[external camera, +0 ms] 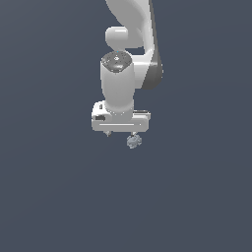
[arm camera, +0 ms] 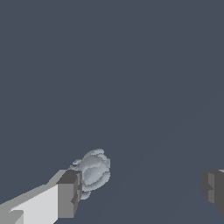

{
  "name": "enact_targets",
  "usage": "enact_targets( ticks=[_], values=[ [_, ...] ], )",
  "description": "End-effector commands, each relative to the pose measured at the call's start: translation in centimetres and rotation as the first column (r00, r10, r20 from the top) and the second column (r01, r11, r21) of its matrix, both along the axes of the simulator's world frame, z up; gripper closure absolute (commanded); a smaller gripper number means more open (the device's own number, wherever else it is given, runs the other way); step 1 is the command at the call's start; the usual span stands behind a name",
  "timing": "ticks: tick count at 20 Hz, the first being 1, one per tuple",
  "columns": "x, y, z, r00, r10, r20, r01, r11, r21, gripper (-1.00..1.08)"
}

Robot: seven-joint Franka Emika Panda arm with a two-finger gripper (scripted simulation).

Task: Pick up the object and move it to a goal position.

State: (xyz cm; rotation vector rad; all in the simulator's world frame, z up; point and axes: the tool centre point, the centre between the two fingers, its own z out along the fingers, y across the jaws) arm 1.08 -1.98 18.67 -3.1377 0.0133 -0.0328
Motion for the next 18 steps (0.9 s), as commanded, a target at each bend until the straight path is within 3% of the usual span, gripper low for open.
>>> enact_targets(
  ticks=[1,11,18],
  values=[
    [0.0,0.1,-0.1,1.000,-0.007,0.000,0.007,1.000,0.001,-0.92],
    [-0.6,0.9,-1.2,0.994,-0.113,-0.004,0.113,0.994,0.005,-0.92],
    [-1.4,1.9,-2.7,0.967,-0.253,-0.009,0.253,0.967,0.008,-0.92]
  ],
)
